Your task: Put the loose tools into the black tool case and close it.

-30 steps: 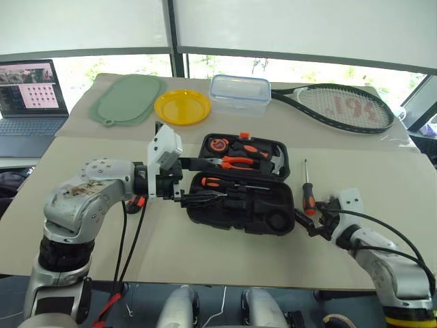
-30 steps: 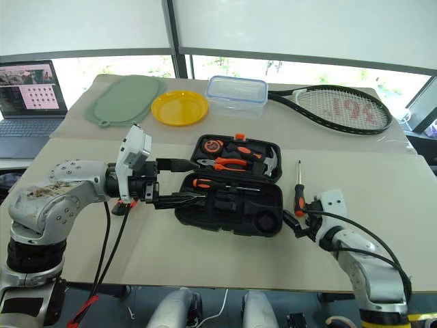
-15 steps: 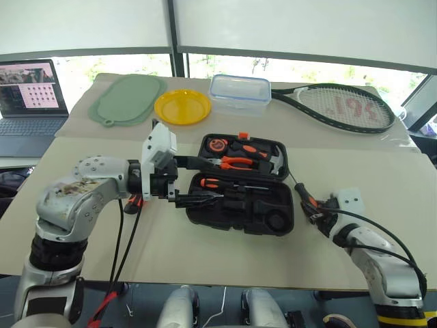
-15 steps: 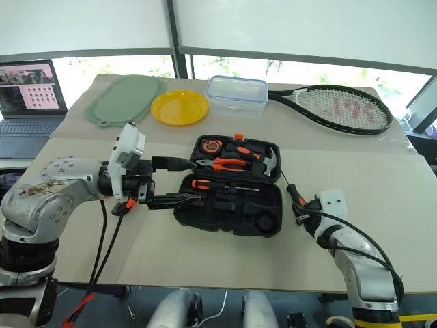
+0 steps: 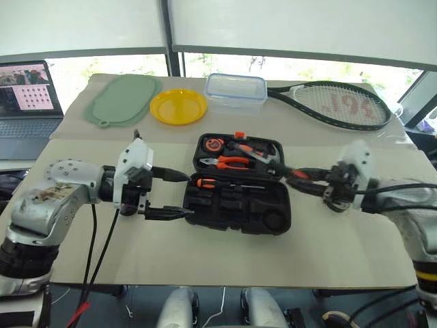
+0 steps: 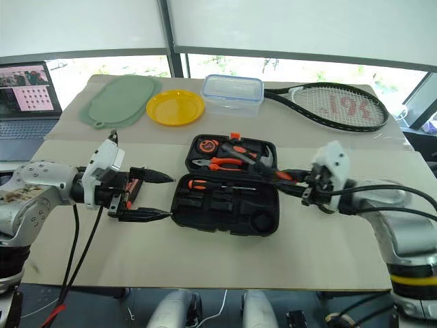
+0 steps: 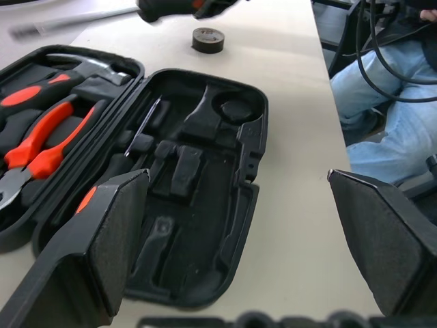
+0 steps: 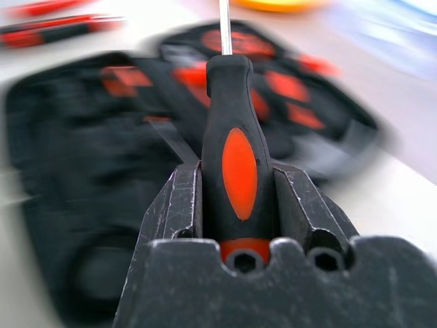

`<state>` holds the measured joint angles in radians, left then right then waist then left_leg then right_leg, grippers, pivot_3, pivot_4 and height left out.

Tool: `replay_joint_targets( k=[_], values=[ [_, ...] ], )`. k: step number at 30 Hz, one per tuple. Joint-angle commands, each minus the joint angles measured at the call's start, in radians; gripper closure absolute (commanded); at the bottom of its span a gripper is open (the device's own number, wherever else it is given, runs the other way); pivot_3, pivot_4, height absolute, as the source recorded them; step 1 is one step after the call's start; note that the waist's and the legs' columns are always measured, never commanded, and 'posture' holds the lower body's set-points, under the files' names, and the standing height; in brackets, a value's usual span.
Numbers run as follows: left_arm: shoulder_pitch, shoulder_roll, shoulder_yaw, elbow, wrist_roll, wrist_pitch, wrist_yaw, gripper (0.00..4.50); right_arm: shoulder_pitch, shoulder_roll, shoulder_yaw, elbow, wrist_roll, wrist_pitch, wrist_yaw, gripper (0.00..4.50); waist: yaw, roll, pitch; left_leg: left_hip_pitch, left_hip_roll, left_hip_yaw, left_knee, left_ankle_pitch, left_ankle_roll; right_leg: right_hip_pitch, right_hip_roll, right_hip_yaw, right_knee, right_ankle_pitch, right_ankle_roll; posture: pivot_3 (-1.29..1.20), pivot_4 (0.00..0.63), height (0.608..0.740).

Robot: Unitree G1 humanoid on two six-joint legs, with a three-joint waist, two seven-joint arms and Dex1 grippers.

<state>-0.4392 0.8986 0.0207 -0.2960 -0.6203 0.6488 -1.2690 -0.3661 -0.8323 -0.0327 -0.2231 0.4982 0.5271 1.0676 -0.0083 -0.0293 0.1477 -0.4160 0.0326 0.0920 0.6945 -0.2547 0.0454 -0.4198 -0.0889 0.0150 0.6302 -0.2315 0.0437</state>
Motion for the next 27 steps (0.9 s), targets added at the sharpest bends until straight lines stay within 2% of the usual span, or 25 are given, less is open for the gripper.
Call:
replay_joint_targets(
  k=[1,4,6,13,17,27],
  values=[
    [-0.015,0.0,0.022,-0.018,-0.005,-0.021,0.011,0.0,-0.082,0.016,0.108,0.081,-0.066,-0.104,0.116,3.44,0.004,-0.001,0.0,0.0,0.0,0.0,0.001,0.0,0.0,0.0,0.0,0.0,0.0,0.0,0.0,0.0,0.15,0.738],
    [-0.003,-0.003,0.036,-0.052,-0.022,-0.004,0.037,0.0,-0.149,0.048,0.22,0.21,-0.184,-0.234,0.174,3.44,0.006,-0.001,0.001,-0.001,-0.001,0.001,0.001,0.0,0.0,0.0,-0.001,0.0,0.0,0.0,0.001,0.0,0.15,0.738],
    [0.01,0.002,0.042,-0.063,-0.026,-0.002,0.047,0.0,-0.176,0.066,0.248,0.277,-0.225,-0.288,0.187,3.44,0.006,-0.001,0.001,-0.001,-0.001,0.001,0.001,0.0,0.0,-0.001,-0.001,0.0,0.0,0.0,0.001,0.0,0.15,0.738],
    [0.014,0.009,0.052,-0.075,-0.031,0.003,0.07,0.0,-0.241,0.11,0.283,0.501,-0.345,-0.464,0.194,3.44,0.005,-0.001,0.001,-0.002,-0.001,0.001,0.001,0.0,0.0,-0.002,-0.001,0.0,0.0,0.001,0.001,0.0,0.15,0.738],
    [0.01,0.009,0.047,-0.075,-0.03,0.002,0.074,0.0,-0.292,0.127,0.273,0.616,-0.357,-0.509,0.213,3.44,0.002,-0.001,0.001,-0.001,0.0,0.001,0.001,0.0,-0.001,-0.001,-0.001,0.0,0.001,0.001,0.001,0.0,0.15,0.738],
    [-0.012,0.007,0.032,-0.059,-0.017,-0.006,0.071,0.0,-0.25,0.09,0.252,0.514,-0.319,-0.455,0.261,3.44,0.005,-0.001,0.001,-0.001,0.0,0.001,0.0,0.001,-0.001,-0.001,-0.001,0.0,0.001,0.001,0.001,0.0,0.15,0.738]
  ],
)
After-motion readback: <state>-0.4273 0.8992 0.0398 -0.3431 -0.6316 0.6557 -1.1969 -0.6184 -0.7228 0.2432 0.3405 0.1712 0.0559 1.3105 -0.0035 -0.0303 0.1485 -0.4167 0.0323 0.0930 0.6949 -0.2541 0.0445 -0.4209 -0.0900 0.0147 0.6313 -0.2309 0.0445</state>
